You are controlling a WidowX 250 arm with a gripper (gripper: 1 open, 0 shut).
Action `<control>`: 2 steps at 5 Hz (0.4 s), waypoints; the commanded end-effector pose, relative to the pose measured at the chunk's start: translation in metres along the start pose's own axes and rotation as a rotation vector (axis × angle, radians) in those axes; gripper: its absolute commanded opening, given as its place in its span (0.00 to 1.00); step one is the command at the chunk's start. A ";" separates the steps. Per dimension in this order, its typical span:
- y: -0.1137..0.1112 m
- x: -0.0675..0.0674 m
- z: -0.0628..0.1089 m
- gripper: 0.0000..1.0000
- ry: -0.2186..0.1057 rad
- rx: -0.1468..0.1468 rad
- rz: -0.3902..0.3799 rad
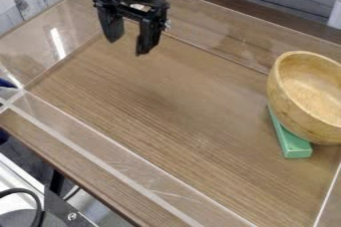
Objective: Remove the green block from inside the brown bowl and put it on the table
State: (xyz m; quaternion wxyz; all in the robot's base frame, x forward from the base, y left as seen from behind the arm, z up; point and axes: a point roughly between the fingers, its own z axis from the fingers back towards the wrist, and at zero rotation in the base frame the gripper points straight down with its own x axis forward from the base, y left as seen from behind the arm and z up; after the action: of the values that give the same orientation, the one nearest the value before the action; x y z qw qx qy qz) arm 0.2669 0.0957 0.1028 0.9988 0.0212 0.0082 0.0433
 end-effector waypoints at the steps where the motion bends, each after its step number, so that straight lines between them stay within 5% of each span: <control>1: 0.009 0.015 0.004 1.00 -0.060 0.026 -0.010; 2: 0.017 0.022 -0.008 1.00 -0.068 0.031 -0.019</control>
State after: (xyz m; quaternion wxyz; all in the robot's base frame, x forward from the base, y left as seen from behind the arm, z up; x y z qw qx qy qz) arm 0.2757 0.1080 0.0770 0.9991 0.0247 0.0092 0.0319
